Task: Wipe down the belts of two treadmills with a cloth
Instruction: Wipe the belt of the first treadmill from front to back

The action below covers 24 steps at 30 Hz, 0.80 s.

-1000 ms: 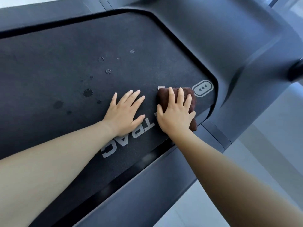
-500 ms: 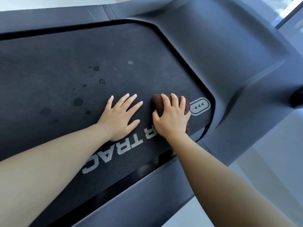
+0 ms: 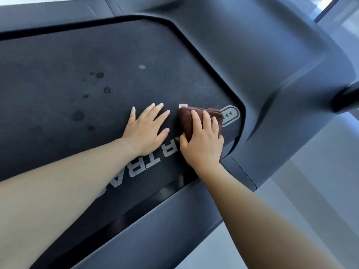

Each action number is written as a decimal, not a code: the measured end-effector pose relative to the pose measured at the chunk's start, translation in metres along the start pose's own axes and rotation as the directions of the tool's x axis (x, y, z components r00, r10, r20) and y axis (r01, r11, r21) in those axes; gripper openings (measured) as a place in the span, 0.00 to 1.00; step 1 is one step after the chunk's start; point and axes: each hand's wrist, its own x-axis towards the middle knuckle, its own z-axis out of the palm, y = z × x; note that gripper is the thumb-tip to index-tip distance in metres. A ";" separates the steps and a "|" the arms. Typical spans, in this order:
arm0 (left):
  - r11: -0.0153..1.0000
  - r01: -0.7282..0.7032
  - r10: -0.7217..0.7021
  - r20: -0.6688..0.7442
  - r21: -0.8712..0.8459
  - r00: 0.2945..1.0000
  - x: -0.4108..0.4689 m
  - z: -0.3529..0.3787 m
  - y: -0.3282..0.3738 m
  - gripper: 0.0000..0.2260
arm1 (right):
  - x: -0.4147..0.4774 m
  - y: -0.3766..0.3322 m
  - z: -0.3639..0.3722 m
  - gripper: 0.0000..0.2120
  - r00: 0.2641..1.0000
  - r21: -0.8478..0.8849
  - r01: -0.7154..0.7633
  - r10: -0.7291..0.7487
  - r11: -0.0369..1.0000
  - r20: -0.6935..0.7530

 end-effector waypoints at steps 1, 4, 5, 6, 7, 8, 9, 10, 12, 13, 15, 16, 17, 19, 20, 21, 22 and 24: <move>1.000 0.008 -0.008 -0.006 -0.008 1.000 0.003 0.002 0.005 0.25 | 0.002 0.003 0.000 0.32 1.000 0.000 -0.014 0.014 1.000 -0.009; 0.999 0.042 -0.042 -0.039 0.005 0.998 0.005 0.008 0.011 0.25 | 0.016 0.010 0.001 0.31 0.998 0.004 -0.058 0.058 0.998 -0.038; 0.999 0.041 -0.040 -0.047 0.023 0.998 0.005 0.010 0.011 0.25 | 0.021 0.011 0.001 0.30 0.997 0.008 -0.062 0.063 0.998 -0.043; 0.999 0.037 -0.036 -0.053 0.035 0.998 0.005 0.012 0.011 0.25 | 0.025 0.013 0.001 0.30 0.997 0.013 -0.060 0.061 0.998 -0.042; 0.999 0.035 -0.033 -0.055 0.039 0.998 0.005 0.012 0.010 0.25 | 0.030 0.014 0.001 0.30 0.998 0.018 -0.055 0.056 0.998 -0.039; 0.999 0.035 -0.032 -0.058 0.038 0.998 0.006 0.013 0.010 0.25 | 0.036 0.016 0.000 0.30 0.998 0.022 -0.050 0.050 0.999 -0.038; 0.999 0.036 -0.034 -0.058 0.036 0.998 0.006 0.013 0.010 0.25 | 0.042 0.018 -0.002 0.29 0.998 0.023 -0.048 0.049 0.999 -0.038; 0.999 0.038 -0.035 -0.058 0.036 0.998 0.006 0.012 0.010 0.26 | 0.049 0.021 -0.004 0.29 0.998 0.024 -0.051 0.052 0.998 -0.038; 0.998 0.046 -0.043 -0.054 0.044 0.998 0.006 0.013 0.010 0.26 | 0.064 0.025 -0.006 0.29 0.998 0.026 -0.053 0.054 0.998 -0.039; 0.997 0.049 -0.047 -0.051 0.052 0.998 0.006 0.013 0.010 0.26 | 0.071 0.026 -0.007 0.28 0.998 0.029 -0.048 0.050 0.998 -0.042; 0.996 0.057 -0.053 -0.046 0.073 0.998 0.005 0.013 0.011 0.29 | 0.080 0.028 -0.008 0.28 0.997 0.039 -0.034 0.037 0.999 -0.062; 0.994 0.060 -0.057 -0.042 0.086 0.998 0.005 0.013 0.013 0.31 | 0.083 0.028 -0.008 0.28 0.997 0.046 -0.029 0.032 0.999 -0.071; 0.993 0.064 -0.061 -0.035 0.101 0.998 0.005 0.013 0.014 0.32 | 0.083 0.029 -0.008 0.28 0.997 0.050 -0.026 0.030 0.998 -0.073; 0.989 0.078 -0.075 -0.028 0.123 0.997 0.005 0.012 0.018 0.34 | 0.080 0.031 -0.009 0.29 0.998 0.047 -0.011 0.014 0.999 -0.058; 0.988 0.087 -0.084 -0.027 0.127 0.996 0.005 0.012 0.018 0.34 | 0.077 0.033 -0.009 0.29 0.999 0.047 0.005 -0.003 0.999 -0.047; 0.987 0.097 -0.094 -0.027 0.125 0.995 0.004 0.012 0.019 0.34 | 0.073 0.034 -0.010 0.29 0.999 0.052 0.024 -0.022 0.998 -0.037; 0.987 0.108 -0.105 -0.031 0.119 0.994 0.004 0.011 0.021 0.33 | 0.070 0.036 -0.011 0.30 0.999 0.059 0.040 -0.038 0.997 -0.030; 0.985 0.150 -0.146 -0.047 0.090 0.988 0.003 0.012 0.026 0.29 | 0.061 0.040 -0.013 0.30 0.998 0.066 0.060 -0.060 0.996 -0.007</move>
